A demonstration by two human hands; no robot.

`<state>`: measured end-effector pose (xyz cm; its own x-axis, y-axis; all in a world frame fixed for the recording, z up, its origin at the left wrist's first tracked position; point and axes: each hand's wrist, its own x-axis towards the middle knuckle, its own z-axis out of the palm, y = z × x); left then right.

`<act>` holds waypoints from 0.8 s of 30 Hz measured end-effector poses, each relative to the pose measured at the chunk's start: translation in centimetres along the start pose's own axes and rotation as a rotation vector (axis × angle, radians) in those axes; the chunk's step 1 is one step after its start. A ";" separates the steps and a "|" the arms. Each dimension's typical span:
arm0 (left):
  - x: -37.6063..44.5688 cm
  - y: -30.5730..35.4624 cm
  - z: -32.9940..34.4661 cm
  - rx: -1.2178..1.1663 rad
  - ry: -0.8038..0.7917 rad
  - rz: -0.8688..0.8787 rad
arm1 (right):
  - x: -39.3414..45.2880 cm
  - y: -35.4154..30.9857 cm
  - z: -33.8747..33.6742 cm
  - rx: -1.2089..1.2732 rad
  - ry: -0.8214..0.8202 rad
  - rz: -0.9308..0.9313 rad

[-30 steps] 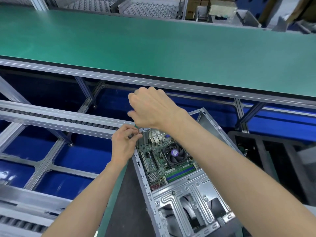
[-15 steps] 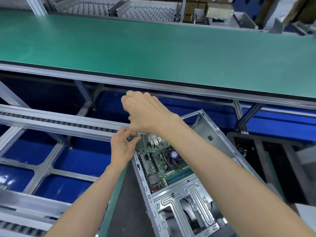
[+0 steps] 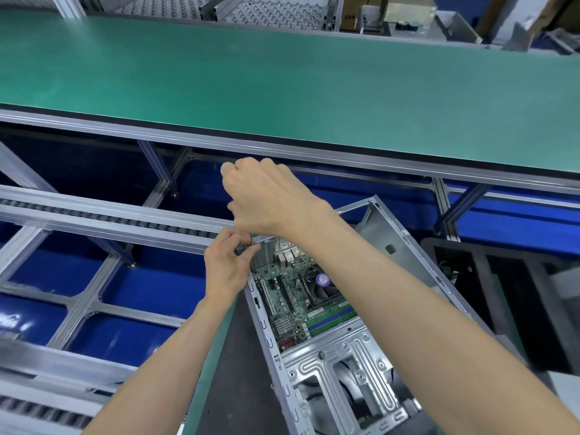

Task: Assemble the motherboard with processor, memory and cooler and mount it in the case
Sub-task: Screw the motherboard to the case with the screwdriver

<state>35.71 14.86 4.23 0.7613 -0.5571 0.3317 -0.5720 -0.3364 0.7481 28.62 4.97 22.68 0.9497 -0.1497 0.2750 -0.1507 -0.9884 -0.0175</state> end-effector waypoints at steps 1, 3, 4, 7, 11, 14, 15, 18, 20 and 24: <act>0.1 0.0 0.1 -0.006 -0.001 0.006 | 0.1 0.1 0.1 -0.010 0.012 0.017; 0.2 -0.1 0.2 -0.011 -0.006 -0.004 | 0.3 0.2 0.1 0.011 0.003 0.022; 0.2 -0.1 0.2 -0.010 0.001 -0.019 | 0.5 0.2 0.0 0.046 -0.022 0.004; 0.1 -0.2 0.1 -0.022 0.023 -0.037 | 0.8 -0.1 0.0 0.119 -0.099 -0.070; 0.1 0.0 0.1 -0.034 -0.009 -0.027 | 1.0 0.0 0.6 0.013 0.022 0.015; 0.0 0.2 0.0 -0.051 -0.004 -0.036 | 1.0 0.1 0.5 0.014 0.021 0.009; 0.0 0.2 0.0 -0.048 -0.004 -0.052 | 1.1 0.1 0.4 0.065 -0.011 -0.021; 0.1 0.2 -0.1 -0.019 -0.011 -0.060 | 1.0 -0.2 0.2 0.134 -0.056 -0.033; 0.1 0.3 -0.2 -0.003 -0.012 -0.033 | 0.7 -0.5 0.4 0.068 0.014 0.025; 0.0 0.3 -0.3 0.008 -0.011 -0.046 | 0.4 -0.5 0.4 0.067 0.021 0.031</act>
<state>35.63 14.92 4.66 0.7836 -0.5493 0.2903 -0.5387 -0.3680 0.7578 29.19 5.40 22.38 0.9387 -0.1807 0.2936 -0.1609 -0.9828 -0.0904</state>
